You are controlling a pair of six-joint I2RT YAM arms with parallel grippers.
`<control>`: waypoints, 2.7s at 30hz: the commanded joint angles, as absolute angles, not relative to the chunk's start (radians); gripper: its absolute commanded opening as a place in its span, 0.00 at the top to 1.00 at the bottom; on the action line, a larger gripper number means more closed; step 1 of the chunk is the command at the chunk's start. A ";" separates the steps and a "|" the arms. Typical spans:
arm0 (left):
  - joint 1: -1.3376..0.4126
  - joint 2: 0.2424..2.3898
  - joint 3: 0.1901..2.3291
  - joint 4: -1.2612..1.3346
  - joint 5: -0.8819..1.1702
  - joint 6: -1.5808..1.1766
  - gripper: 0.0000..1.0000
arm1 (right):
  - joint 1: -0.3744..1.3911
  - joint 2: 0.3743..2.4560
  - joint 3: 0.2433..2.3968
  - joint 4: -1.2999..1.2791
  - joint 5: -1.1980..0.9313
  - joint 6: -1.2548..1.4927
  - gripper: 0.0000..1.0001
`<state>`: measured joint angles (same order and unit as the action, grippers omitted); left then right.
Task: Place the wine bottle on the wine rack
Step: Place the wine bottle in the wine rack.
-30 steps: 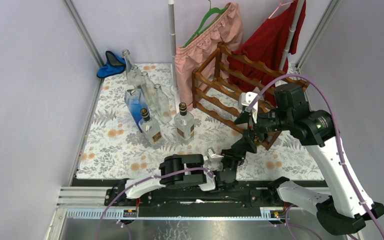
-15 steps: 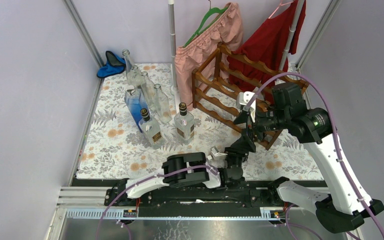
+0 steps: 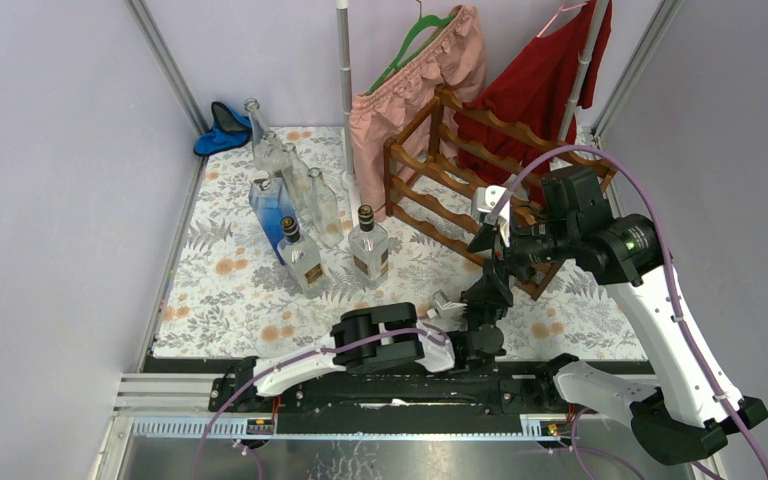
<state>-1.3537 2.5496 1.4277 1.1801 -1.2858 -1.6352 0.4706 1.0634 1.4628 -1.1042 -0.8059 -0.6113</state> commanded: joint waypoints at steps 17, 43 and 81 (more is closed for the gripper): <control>-1.314 2.578 1.574 1.108 -1.360 -1.783 1.00 | 0.466 1.061 1.505 -1.149 -0.846 -0.645 0.00; -1.296 2.692 1.796 0.876 -1.273 -1.899 0.98 | 0.466 1.048 1.499 -1.136 -0.850 -0.618 0.00; -1.302 2.561 1.466 0.928 -1.070 -1.983 0.35 | 0.466 1.005 1.416 -1.081 -0.788 -0.595 0.00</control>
